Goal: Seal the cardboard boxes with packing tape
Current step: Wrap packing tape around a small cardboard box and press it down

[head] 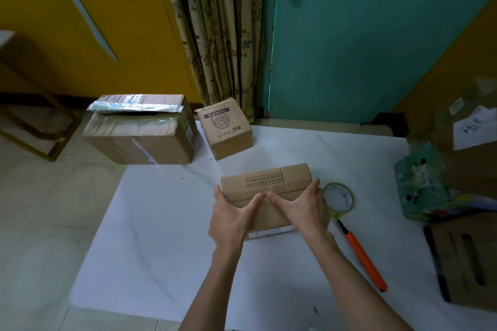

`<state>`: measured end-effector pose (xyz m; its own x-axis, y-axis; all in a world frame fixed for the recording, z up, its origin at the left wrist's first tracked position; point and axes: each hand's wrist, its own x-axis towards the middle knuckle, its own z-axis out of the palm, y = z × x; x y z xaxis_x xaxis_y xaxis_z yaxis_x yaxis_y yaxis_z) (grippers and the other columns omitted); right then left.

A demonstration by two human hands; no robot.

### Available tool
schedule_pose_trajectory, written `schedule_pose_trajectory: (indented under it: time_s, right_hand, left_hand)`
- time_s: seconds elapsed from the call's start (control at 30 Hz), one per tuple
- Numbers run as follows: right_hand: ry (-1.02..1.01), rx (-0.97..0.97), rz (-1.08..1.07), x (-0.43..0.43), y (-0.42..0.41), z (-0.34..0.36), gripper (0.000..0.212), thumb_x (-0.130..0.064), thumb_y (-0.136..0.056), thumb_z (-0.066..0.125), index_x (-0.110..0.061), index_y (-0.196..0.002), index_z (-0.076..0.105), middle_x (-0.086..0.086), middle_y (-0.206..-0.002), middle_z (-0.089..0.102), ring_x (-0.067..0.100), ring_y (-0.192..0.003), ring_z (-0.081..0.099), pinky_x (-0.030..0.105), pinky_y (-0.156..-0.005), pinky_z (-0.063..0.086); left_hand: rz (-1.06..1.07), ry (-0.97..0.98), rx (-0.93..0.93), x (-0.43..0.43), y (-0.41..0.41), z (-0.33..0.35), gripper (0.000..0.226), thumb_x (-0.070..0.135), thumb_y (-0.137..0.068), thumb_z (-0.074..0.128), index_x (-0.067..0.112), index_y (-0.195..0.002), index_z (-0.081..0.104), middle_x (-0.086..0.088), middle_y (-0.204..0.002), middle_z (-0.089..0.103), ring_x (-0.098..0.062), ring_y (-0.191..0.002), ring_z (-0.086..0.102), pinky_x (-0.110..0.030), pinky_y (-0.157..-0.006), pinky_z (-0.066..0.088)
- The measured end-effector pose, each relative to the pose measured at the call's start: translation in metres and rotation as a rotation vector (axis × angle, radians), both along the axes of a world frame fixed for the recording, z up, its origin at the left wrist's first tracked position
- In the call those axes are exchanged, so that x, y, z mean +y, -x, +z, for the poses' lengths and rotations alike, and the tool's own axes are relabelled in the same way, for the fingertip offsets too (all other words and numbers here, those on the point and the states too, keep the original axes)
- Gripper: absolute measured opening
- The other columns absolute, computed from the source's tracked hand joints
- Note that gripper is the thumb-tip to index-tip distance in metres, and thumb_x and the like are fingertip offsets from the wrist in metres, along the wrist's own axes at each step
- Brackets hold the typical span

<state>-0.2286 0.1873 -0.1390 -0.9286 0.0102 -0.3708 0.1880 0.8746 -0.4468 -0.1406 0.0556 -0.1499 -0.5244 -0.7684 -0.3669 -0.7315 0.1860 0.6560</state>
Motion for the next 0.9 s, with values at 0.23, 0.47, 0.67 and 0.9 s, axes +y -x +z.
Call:
schedule_pose_trajectory:
  time_s: [0.23,0.47,0.67,0.9]
  right_hand:
    - [0.037,0.097,-0.065,0.003,0.002,-0.002,0.077,-0.07,-0.073,0.07,-0.011,-0.118,0.049,0.007,-0.113,0.064,0.028,-0.1,0.064,0.03,-0.064,0.042]
    - [-0.011,0.155,-0.037,0.013,0.005,0.001,0.048,-0.054,-0.096,0.052,-0.008,-0.111,0.056,0.011,-0.105,0.069,0.029,-0.093,0.064,0.031,-0.063,0.039]
    - [-0.007,0.046,-0.057,-0.007,-0.002,-0.003,0.123,-0.091,-0.052,0.063,-0.006,-0.136,0.032,0.013,-0.132,0.048,0.033,-0.122,0.05,0.046,-0.092,0.049]
    - [-0.012,0.039,-0.094,-0.01,0.004,-0.004,0.113,-0.086,-0.051,0.069,-0.007,-0.125,0.034,0.01,-0.122,0.051,0.03,-0.112,0.056,0.043,-0.086,0.053]
  left_hand:
    - [0.017,0.085,0.038,-0.002,-0.003,-0.011,0.067,0.07,-0.087,0.059,0.025,-0.135,0.048,-0.001,-0.109,0.071,-0.028,-0.098,0.068,-0.043,-0.084,0.055]
    - [-0.085,0.19,0.074,-0.017,0.003,-0.013,0.055,0.054,-0.103,0.038,0.018,-0.143,0.049,-0.01,-0.11,0.072,-0.031,-0.095,0.068,-0.048,-0.085,0.058]
    - [-0.118,0.21,-0.176,-0.001,0.017,-0.004,0.107,0.086,-0.076,0.053,0.011,-0.149,0.028,-0.008,-0.14,0.049,-0.033,-0.121,0.056,-0.051,-0.09,0.05]
    - [-0.009,0.226,-0.005,0.001,0.015,-0.013,0.084,0.078,-0.076,0.063,0.014,-0.129,0.049,-0.002,-0.117,0.06,-0.026,-0.102,0.064,-0.046,-0.081,0.057]
